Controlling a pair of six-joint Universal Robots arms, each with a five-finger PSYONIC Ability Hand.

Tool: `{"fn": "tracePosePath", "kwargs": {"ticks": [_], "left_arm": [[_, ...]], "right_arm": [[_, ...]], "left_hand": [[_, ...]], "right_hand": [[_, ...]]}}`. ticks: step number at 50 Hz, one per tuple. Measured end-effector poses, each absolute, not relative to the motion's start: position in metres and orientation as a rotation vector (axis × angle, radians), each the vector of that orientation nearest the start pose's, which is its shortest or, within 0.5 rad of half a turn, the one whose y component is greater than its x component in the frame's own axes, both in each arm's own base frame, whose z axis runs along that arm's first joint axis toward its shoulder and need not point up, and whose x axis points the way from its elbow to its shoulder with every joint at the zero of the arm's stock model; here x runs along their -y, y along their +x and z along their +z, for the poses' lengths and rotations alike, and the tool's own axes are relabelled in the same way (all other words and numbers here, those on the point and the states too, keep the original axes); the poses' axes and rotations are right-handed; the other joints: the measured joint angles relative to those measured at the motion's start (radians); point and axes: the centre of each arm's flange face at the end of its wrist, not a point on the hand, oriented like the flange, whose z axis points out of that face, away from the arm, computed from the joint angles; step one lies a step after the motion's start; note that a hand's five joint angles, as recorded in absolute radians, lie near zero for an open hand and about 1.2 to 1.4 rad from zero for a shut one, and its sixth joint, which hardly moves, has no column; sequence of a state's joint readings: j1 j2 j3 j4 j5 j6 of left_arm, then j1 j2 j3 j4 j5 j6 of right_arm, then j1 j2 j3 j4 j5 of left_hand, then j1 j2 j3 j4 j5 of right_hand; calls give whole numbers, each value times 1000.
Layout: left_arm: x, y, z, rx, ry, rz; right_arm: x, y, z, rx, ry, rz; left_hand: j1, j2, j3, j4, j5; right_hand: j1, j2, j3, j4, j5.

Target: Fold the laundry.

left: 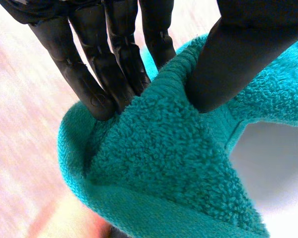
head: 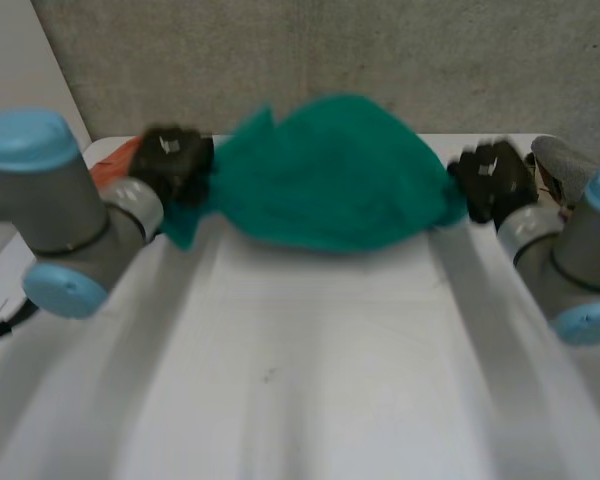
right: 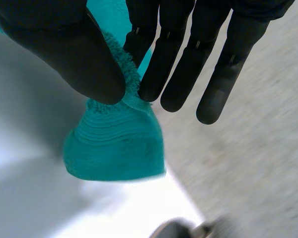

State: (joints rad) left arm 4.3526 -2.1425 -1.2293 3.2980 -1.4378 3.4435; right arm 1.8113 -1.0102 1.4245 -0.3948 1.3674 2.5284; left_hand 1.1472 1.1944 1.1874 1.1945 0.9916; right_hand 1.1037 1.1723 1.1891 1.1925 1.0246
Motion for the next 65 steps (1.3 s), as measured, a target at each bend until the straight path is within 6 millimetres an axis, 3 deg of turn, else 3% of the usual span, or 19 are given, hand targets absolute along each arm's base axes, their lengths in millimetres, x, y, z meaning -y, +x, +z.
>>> {"fn": "tracePosePath", "kwargs": {"ticks": [1,3,5,7,11,17,20,23,29,36,52,60,62,65], "left_arm": [[346,-282,197,-2276,938,-2152],[347,-280,176,-2328,956,-2062],[347,-276,161,-2371,978,-1966],[346,-273,156,-2394,995,-1902],[342,-269,164,-2410,1020,-1851],[323,-258,195,-2389,1013,-1915],[311,-252,200,-2378,1019,-1932],[300,-247,195,-2374,1051,-1907],[285,-238,165,-2375,1196,-1744],[292,-235,140,-2353,1309,-1640],[314,-246,120,-2283,1390,-1622],[322,-252,114,-2212,1443,-1624],[324,-254,114,-2195,1448,-1633],[325,-257,117,-2174,1448,-1655]], "right_arm": [[360,242,167,-2070,-1207,-2205],[354,240,149,-2126,-1252,-2129],[347,239,134,-2173,-1305,-2056],[342,239,127,-2199,-1347,-2010],[335,239,121,-2228,-1403,-1954],[323,237,129,-2266,-1407,-1918],[319,236,133,-2275,-1386,-1917],[315,235,136,-2279,-1369,-1915],[311,235,137,-2275,-1360,-1915],[307,239,137,-2261,-1376,-1911],[304,238,133,-2272,-1379,-1893],[306,236,134,-2280,-1371,-1897],[307,235,135,-2281,-1368,-1902],[307,234,137,-2282,-1365,-1907]], "left_hand": [[-14,-45,-34,-39,-20],[-136,-180,-172,-166,-135],[-528,-533,-504,-517,-487],[-679,-674,-664,-678,-649],[-742,-793,-785,-805,-779],[-718,-769,-764,-777,-748],[-634,-694,-685,-690,-660],[-478,-545,-539,-542,-516],[-526,-572,-564,-577,-549],[-721,-771,-763,-782,-758],[-700,-742,-735,-738,-708],[-464,-438,-432,-444,-484],[-366,-262,-256,-261,-344],[-249,-201,-195,-200,-198]], "right_hand": [[0,0,0,0,0],[0,0,0,0,0],[0,0,0,0,0],[0,0,0,0,0],[0,0,0,0,0],[0,0,0,0,0],[0,0,0,0,0],[0,0,0,0,0],[0,0,0,0,0],[0,0,0,0,0],[0,0,0,0,0],[0,0,0,0,0],[0,0,0,0,0],[0,0,0,0,0]]}}
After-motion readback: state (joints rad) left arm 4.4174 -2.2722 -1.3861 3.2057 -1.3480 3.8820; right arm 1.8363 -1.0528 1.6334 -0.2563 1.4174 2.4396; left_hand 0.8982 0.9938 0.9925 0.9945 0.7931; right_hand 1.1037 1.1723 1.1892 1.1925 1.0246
